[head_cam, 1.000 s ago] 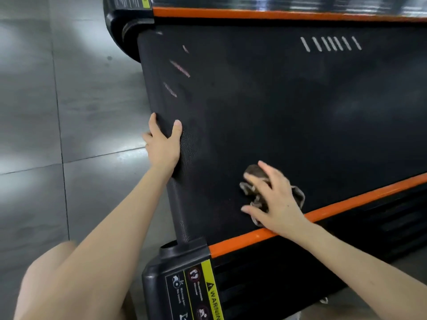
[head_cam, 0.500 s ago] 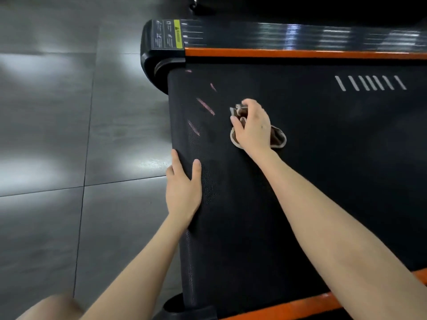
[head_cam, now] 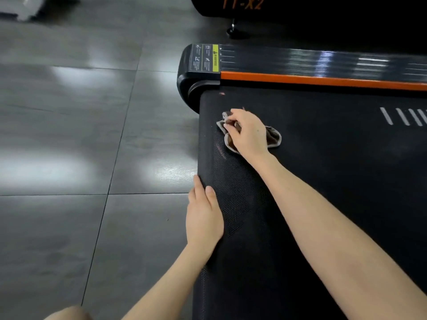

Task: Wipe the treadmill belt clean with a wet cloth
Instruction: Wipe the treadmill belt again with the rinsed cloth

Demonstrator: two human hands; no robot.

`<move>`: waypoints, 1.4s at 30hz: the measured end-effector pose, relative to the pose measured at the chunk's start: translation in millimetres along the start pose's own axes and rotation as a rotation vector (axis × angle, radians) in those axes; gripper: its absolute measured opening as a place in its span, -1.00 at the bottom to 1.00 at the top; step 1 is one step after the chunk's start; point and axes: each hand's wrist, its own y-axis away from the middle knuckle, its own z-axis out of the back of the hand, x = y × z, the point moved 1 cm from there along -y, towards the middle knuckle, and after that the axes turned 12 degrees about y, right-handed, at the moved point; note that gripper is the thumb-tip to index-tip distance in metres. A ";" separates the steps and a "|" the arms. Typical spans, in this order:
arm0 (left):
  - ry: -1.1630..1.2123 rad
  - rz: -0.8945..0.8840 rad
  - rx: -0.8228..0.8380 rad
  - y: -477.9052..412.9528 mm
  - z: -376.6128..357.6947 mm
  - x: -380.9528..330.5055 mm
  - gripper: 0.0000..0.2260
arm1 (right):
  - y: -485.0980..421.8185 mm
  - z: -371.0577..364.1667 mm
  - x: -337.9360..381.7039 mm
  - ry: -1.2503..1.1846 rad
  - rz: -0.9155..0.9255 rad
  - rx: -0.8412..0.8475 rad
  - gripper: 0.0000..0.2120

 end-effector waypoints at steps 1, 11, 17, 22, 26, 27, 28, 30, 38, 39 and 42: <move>-0.003 0.001 0.003 -0.2 0.0 -0.3 -0.54 | 3.0 0.3 3.6 -0.009 -0.003 -0.003 -0.89; -0.059 -0.017 -0.010 0.4 0.3 -1.4 -0.54 | 50.0 14.0 9.4 -0.121 0.274 0.216 -0.86; -0.056 -0.024 -0.004 0.9 0.9 -0.9 -0.54 | 13.4 -8.1 31.6 -0.096 0.083 0.035 -0.90; -0.071 -0.030 0.015 -0.6 0.8 -1.8 -0.55 | 122.1 37.5 15.3 -0.205 0.211 0.180 -0.85; -0.059 0.002 0.043 -4.4 4.2 -1.9 -0.55 | 186.2 83.4 -23.3 -0.193 0.175 0.180 -0.78; -0.097 -0.011 0.038 -9.6 5.0 -4.0 -0.56 | 190.6 88.8 -29.4 -0.182 0.170 0.181 -0.77; -0.132 -0.024 0.023 -16.6 5.2 -8.1 -0.56 | 190.1 90.2 -32.9 -0.165 0.174 0.177 -0.77; -0.155 -0.029 0.002 -36.1 3.6 -23.0 -0.54 | 174.8 83.4 -32.9 -0.133 0.179 0.164 -0.77; -0.282 -0.042 -0.020 -95.1 -24.9 -55.6 -0.43 | 44.9 16.4 -31.4 -0.066 0.009 0.021 -0.85; -0.313 -0.060 -0.040 -96.1 -26.9 -53.4 -0.44 | 27.1 12.7 -34.5 -0.052 -0.004 0.002 -0.86; -0.312 -0.081 -0.060 -98.3 -29.0 -48.3 -0.46 | -18.8 5.6 -41.0 0.007 -0.064 -0.051 -0.85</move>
